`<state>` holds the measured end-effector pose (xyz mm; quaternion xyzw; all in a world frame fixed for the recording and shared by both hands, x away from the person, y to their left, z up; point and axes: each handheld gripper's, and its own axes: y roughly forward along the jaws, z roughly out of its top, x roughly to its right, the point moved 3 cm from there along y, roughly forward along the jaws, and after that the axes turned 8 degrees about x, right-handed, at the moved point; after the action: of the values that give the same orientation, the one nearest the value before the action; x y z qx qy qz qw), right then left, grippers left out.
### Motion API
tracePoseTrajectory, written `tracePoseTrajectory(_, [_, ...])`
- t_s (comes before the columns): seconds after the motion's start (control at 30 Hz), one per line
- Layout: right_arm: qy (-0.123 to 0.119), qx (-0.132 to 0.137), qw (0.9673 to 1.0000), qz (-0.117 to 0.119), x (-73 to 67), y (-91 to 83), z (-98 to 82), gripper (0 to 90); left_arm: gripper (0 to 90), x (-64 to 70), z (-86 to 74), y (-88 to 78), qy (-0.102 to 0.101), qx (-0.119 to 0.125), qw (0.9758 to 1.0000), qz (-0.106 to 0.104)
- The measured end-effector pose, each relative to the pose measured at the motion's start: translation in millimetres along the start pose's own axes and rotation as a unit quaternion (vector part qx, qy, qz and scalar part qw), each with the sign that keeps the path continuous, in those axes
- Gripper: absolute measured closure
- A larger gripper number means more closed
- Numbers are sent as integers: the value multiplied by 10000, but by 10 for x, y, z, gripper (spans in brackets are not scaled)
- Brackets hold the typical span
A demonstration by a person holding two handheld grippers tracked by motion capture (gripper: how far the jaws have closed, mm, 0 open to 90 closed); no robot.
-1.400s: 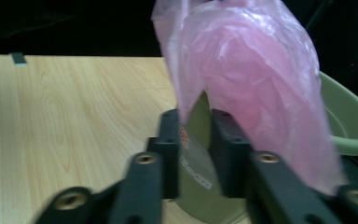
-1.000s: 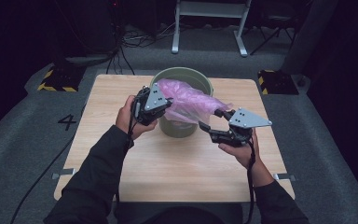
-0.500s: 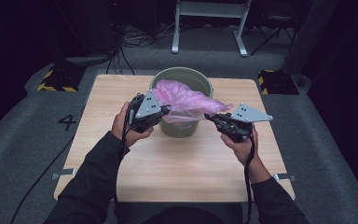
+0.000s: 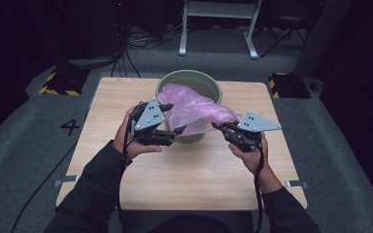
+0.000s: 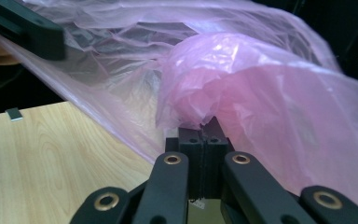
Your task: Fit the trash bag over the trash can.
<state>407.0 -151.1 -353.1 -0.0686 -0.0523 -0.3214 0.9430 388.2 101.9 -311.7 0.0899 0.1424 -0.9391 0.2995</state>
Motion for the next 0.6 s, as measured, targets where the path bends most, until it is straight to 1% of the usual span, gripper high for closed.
tracePoseTrajectory(0.03, [4,8,10000,-31,10,1,3,900,251,36,37,-2,39,53,10000,33])
tracePoseTrajectory(0.1, [19,11,10000,-36,16,3,2,900,250,55,60,-2,52,87,9999,35])
tracePoseTrajectory(0.17, [44,-9,10000,-25,22,17,-7,900,248,83,117,34,128,63,9998,160])
tracePoseTrajectory(0.2, [35,-45,10000,-47,18,28,-16,900,248,93,141,47,144,66,9998,149])
tracePoseTrajectory(0.23, [20,-75,10000,-43,15,42,-31,900,248,126,205,74,207,41,9996,183])
tracePoseTrajectory(0.27, [11,-83,10000,-48,14,44,-35,900,248,126,205,74,207,41,9996,183])
tracePoseTrajectory(0.3, [6,-90,9999,-47,13,44,-41,900,248,176,296,96,353,70,9991,214])
tracePoseTrajectory(0.33, [6,-90,9999,-47,13,44,-41,900,248,176,296,96,353,70,9991,214])
tracePoseTrajectory(0.37, [6,-102,9999,-34,17,45,-48,900,249,212,373,127,448,91,9988,193])
tracePoseTrajectory(0.4, [6,-102,9999,-34,17,45,-48,900,248,212,373,127,448,91,9988,193])
tracePoseTrajectory(0.43, [21,-104,9999,-18,16,51,-49,900,249,234,418,211,544,-64,9983,200])
tracePoseTrajectory(0.47, [-8,-119,9999,-29,12,55,-47,900,249,234,418,211,544,-64,9983,200])
tracePoseTrajectory(0.5, [-23,-127,9999,-18,5,58,-44,900,249,233,424,318,585,-272,9978,140])
tracePoseTrajectory(0.53, [-23,-127,9999,-18,5,58,-44,900,249,233,424,318,585,-272,9978,140])
tracePoseTrajectory(0.57, [-35,-137,9999,-7,0,58,-42,900,249,218,418,410,626,-446,9969,137])
tracePoseTrajectory(0.6, [-79,-155,9998,24,-12,58,-39,900,251,203,409,461,639,-553,9964,88])
